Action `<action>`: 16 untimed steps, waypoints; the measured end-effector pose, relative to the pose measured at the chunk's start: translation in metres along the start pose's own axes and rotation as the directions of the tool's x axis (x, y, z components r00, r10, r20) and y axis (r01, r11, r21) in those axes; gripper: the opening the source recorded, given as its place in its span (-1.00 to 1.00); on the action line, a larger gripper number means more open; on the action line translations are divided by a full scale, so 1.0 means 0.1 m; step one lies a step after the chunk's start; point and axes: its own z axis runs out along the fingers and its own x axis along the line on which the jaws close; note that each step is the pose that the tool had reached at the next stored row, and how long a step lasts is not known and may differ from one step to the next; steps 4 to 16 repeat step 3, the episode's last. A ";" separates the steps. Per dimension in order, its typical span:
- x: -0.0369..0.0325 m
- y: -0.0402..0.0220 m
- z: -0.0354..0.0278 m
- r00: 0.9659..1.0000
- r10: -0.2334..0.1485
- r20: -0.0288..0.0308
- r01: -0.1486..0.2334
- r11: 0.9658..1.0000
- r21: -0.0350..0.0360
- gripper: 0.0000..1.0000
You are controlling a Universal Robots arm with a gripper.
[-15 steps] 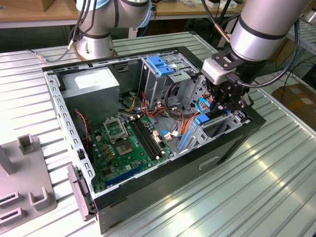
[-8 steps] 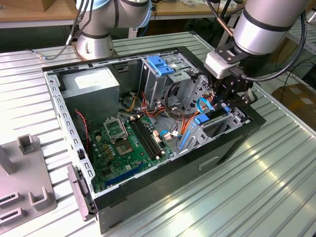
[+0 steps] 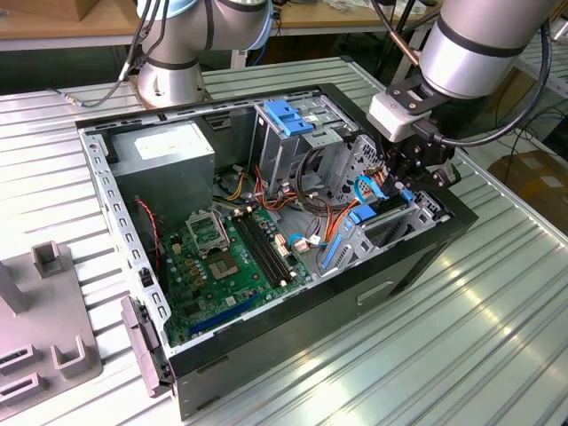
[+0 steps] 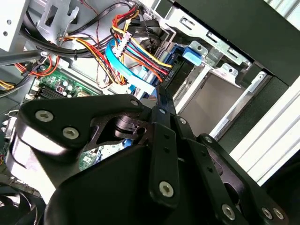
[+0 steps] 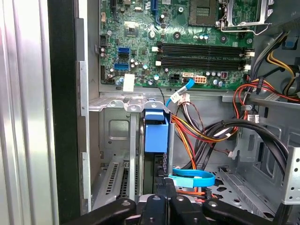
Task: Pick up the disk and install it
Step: 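Insert the second disk wire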
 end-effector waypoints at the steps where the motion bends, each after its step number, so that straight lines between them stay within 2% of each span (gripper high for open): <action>1: 0.000 0.000 0.000 1.000 0.000 0.000 0.000 1.000 0.000 -0.80; 16: 0.000 0.000 0.000 1.000 0.000 0.000 0.000 1.000 0.000 -0.80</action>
